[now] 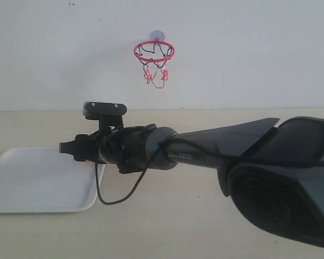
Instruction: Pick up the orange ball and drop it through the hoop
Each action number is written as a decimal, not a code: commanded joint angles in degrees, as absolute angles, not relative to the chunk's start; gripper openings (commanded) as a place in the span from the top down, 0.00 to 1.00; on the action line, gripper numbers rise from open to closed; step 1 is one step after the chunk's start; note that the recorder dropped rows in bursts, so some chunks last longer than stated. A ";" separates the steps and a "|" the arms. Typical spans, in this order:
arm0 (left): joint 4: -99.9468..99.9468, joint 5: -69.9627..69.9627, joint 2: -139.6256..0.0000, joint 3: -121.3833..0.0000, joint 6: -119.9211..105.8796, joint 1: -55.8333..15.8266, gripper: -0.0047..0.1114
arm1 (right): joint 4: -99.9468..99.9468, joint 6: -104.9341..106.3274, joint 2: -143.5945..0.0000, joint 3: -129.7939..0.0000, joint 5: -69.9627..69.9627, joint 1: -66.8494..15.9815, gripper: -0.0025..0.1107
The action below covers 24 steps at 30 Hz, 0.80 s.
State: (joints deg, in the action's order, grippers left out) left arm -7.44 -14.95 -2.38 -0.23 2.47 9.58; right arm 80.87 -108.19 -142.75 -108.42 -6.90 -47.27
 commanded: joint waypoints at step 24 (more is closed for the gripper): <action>-7.36 -14.74 -2.44 0.00 3.00 9.61 0.92 | 81.26 -109.56 -145.23 -111.39 -5.48 -46.85 0.29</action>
State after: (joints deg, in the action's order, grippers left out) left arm -7.44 -14.95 -2.38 -0.23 2.47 9.58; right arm 80.87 -109.41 -144.59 -109.74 -6.62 -47.27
